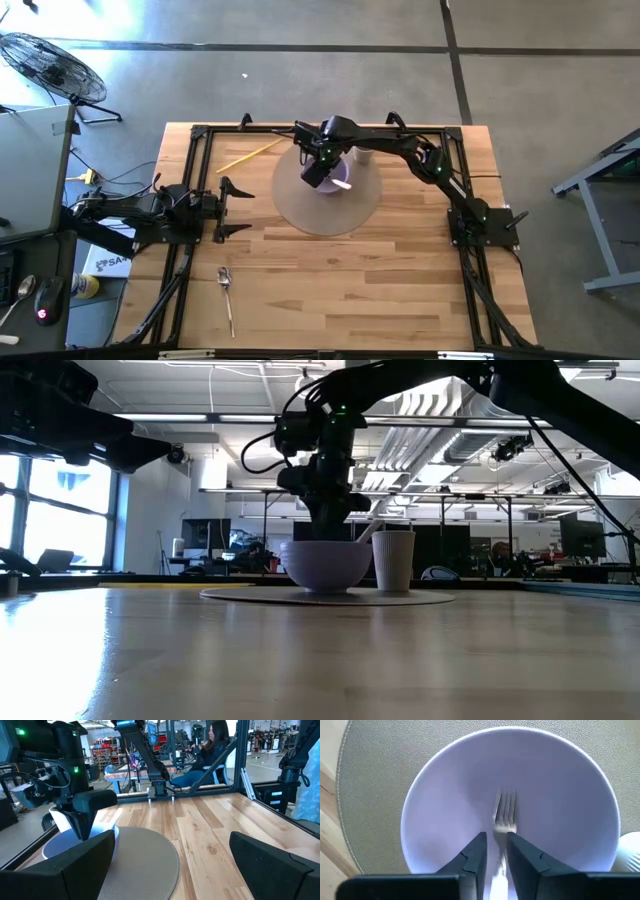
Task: Pick & Place Utensil
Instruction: Put the white fork into the purple bowl on the brown mat, then put the silver spoon into the purple bowl on the brown mat
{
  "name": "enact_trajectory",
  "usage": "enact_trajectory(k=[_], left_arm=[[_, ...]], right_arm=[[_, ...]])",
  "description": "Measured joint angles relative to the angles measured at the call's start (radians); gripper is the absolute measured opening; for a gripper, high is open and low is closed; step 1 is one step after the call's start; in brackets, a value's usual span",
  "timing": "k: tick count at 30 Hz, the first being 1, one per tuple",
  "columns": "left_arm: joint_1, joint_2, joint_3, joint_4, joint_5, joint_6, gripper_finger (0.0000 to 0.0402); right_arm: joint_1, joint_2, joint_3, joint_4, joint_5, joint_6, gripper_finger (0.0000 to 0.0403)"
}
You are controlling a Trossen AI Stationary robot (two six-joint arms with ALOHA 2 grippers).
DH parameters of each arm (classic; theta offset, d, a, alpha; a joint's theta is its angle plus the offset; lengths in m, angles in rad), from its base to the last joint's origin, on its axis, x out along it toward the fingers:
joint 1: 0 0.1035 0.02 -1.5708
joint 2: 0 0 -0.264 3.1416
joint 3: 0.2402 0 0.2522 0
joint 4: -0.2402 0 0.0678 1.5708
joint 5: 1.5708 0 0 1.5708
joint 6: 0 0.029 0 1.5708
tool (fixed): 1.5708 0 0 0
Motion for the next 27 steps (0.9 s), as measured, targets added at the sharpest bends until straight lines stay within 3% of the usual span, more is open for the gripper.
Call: enact_trajectory(k=[11,21,27], left_arm=[[0.0,0.0,0.0,0.0,0.0,0.0,0.0387],[0.0,0.0,0.0,0.0,0.0,0.0,0.0387],[0.0,0.0,0.0,0.0,0.0,0.0,0.0387]], right_arm=[[0.043,-0.006,0.08,0.009,0.065,-0.031,0.0087],[0.238,-0.007,0.13,0.069,0.157,-0.102,0.0087],[0.389,-0.007,0.073,-0.006,0.319,-0.137,0.0087]])
